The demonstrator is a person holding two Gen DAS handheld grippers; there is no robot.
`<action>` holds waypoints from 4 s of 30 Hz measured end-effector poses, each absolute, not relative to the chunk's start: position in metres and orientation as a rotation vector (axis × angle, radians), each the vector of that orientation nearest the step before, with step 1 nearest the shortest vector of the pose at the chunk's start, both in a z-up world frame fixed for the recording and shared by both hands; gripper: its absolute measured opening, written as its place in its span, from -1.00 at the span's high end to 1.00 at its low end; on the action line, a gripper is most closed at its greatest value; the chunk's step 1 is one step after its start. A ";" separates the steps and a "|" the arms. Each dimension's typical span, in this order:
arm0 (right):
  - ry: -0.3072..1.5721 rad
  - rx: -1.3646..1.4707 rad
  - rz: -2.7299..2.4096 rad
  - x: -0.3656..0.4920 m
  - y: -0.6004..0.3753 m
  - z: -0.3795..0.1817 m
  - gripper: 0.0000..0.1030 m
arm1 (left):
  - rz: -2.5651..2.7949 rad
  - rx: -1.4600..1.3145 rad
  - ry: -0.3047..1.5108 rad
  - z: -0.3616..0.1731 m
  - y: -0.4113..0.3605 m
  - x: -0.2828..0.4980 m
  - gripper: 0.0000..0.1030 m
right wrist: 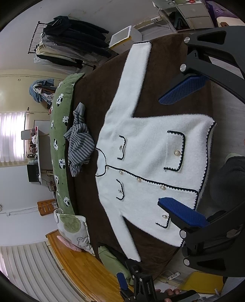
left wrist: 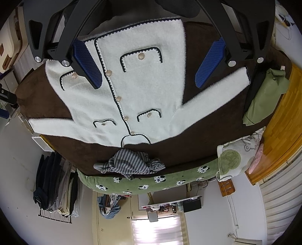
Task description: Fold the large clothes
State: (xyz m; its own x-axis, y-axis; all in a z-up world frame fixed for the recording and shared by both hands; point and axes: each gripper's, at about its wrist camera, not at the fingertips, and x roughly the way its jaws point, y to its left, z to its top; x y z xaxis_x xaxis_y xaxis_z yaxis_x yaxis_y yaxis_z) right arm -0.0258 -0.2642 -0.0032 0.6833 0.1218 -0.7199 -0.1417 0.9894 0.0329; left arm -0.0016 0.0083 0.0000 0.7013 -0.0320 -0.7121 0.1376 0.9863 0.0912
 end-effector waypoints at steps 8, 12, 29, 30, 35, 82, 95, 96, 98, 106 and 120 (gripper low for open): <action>0.803 -0.027 0.151 -0.026 -0.262 -0.003 -0.89 | -0.085 0.132 0.786 0.001 0.012 -0.002 -0.88; 0.804 -0.031 0.151 -0.026 -0.261 -0.003 -0.89 | -0.083 0.123 0.785 0.000 0.016 -0.005 -0.88; 0.800 -0.037 0.163 -0.029 -0.257 -0.003 -0.89 | -0.073 0.123 0.794 0.002 0.016 -0.007 -0.88; 0.799 -0.038 0.164 -0.029 -0.257 -0.003 -0.89 | -0.074 0.124 0.793 0.002 0.016 -0.008 -0.88; 0.799 -0.036 0.165 -0.030 -0.257 -0.003 -0.89 | -0.076 0.125 0.797 0.002 0.016 -0.008 -0.88; 0.831 0.061 -0.027 0.028 -0.362 -0.045 -0.89 | -0.340 0.195 0.842 -0.059 -0.124 0.112 -0.88; 0.784 0.216 -0.176 0.093 -0.456 -0.113 -0.89 | -0.474 0.373 0.865 -0.168 -0.267 0.230 -0.88; 0.784 0.220 -0.184 0.095 -0.460 -0.116 -0.89 | -0.476 0.367 0.876 -0.176 -0.275 0.239 -0.88; 0.788 0.238 -0.206 0.105 -0.474 -0.128 -0.89 | -0.472 0.362 0.886 -0.185 -0.283 0.252 -0.88; 0.798 0.282 -0.246 0.116 -0.517 -0.155 -0.89 | -0.499 0.315 0.926 -0.213 -0.309 0.302 -0.88; 0.781 0.526 -0.278 0.109 -0.615 -0.196 -0.89 | -0.517 0.234 0.995 -0.264 -0.315 0.312 -0.90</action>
State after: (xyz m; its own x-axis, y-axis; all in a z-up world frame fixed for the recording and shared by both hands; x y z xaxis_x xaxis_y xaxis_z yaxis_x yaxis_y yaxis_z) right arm 0.1089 -0.6155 -0.1958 0.6834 -0.0458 -0.7286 0.4246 0.8368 0.3457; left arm 0.3117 -0.3153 -0.2639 0.4373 -0.3071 -0.8452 0.5152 0.8559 -0.0444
